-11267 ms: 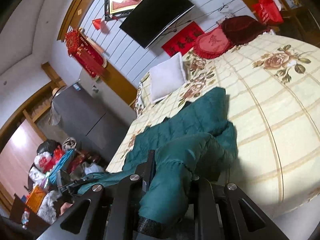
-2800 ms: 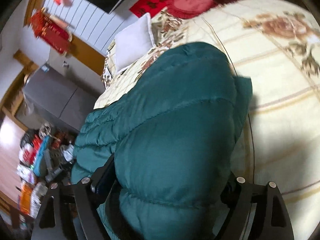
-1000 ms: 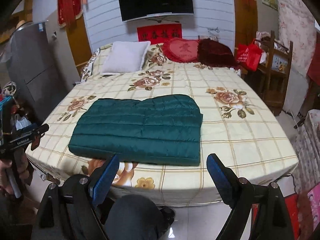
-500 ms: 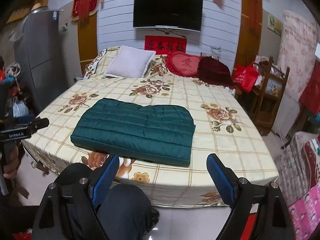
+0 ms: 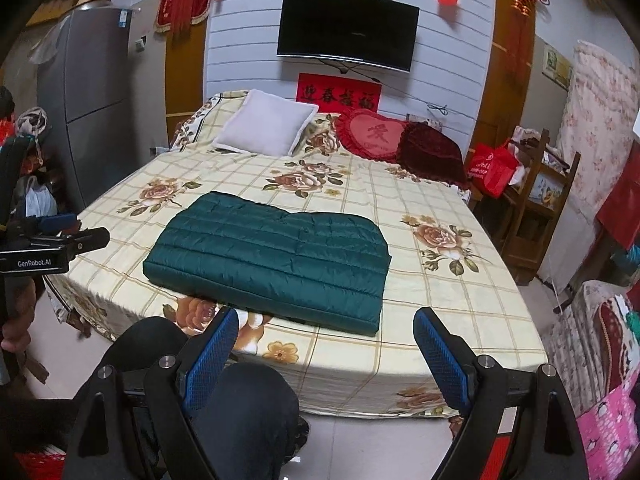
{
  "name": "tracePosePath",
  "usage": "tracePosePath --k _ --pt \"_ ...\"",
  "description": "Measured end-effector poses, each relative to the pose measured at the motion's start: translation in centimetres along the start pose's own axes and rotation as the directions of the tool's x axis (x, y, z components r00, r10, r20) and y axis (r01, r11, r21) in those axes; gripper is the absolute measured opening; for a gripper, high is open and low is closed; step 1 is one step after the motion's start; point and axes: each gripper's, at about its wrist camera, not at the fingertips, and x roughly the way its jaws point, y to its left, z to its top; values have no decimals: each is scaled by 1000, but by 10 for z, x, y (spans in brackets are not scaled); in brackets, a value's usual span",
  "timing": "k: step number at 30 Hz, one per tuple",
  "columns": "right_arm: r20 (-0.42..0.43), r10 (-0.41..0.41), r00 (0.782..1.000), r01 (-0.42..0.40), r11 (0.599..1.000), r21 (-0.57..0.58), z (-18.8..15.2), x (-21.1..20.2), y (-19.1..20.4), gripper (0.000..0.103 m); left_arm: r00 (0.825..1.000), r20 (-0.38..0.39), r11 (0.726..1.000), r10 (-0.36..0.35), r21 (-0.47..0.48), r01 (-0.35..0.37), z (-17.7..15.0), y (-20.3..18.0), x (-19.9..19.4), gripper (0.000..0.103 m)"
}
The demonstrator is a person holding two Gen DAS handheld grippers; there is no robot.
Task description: Fold large clothes
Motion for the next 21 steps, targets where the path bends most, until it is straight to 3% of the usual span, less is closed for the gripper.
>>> tracePosePath --k 21 --pt "-19 11 1000 -10 1000 24 -4 5 -6 87 1000 -14 1000 0 6 0 -5 -5 3 102"
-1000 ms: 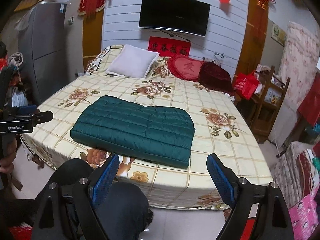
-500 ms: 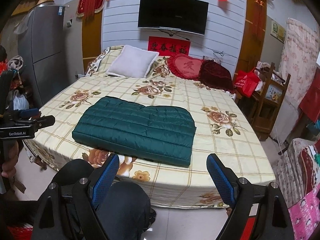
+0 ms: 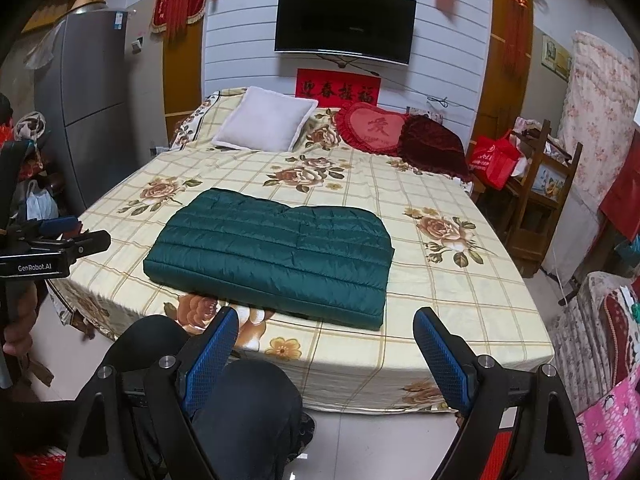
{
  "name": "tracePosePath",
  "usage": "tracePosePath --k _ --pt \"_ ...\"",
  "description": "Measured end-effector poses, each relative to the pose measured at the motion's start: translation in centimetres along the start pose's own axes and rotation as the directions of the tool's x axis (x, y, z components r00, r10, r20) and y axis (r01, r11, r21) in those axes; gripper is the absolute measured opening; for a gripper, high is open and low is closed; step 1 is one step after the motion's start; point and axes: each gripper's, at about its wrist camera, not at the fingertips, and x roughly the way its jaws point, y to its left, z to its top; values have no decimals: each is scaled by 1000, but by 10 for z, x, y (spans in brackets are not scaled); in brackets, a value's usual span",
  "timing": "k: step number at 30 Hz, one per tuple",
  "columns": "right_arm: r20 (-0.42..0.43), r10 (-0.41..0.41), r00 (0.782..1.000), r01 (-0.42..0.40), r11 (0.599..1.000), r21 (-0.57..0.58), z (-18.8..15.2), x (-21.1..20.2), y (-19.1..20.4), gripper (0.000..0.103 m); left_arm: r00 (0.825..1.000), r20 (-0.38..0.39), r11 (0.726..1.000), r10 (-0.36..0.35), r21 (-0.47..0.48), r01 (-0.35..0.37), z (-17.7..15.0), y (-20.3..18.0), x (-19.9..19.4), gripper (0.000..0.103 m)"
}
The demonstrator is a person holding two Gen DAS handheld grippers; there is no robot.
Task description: Fold large clothes
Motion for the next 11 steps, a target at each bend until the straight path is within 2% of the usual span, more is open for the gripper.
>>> tracePosePath --k 7,11 --pt "-10 5 1000 -5 1000 4 -2 3 1 87 999 -3 999 -35 -8 35 -2 2 0 102" --pt "-26 11 1000 -11 1000 9 -4 10 4 87 999 22 999 -29 -17 29 -3 3 -2 102"
